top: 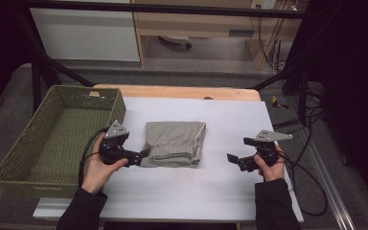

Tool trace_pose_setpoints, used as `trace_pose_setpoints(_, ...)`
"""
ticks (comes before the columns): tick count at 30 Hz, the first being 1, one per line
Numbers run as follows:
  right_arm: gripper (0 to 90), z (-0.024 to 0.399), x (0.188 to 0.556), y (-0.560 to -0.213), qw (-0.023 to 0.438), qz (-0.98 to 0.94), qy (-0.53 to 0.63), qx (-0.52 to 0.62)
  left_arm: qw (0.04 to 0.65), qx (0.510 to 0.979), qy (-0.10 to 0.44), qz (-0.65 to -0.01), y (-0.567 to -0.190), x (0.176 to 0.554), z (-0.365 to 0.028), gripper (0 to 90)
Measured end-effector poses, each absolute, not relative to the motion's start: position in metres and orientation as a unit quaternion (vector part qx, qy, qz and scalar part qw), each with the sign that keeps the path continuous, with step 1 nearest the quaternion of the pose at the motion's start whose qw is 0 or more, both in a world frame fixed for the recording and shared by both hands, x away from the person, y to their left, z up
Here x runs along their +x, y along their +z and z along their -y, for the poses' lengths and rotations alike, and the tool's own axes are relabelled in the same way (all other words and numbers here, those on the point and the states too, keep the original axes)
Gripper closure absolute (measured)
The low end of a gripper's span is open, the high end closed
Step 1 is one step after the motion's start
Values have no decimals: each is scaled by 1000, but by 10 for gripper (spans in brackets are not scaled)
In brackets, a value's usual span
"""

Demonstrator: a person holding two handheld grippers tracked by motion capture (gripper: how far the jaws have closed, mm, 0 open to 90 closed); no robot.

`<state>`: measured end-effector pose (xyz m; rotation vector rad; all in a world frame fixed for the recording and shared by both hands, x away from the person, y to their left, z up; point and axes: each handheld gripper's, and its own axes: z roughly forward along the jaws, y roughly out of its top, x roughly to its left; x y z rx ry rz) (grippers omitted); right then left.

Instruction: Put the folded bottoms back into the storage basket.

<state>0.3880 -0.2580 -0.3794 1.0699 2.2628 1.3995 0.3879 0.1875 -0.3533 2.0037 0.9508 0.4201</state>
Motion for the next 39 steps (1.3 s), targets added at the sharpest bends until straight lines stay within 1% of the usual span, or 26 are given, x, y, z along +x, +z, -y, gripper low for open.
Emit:
trace_pose_setpoints(19, 8, 257, 389, -381, 135, -784, 482, 368, 423, 798, 174, -393, -360, 406, -174, 8)
trace_pose_setpoints(39, 8, 256, 389, -381, 134, -784, 482, 368, 395, 796, 181, -420, -374, 432, -159, 10)
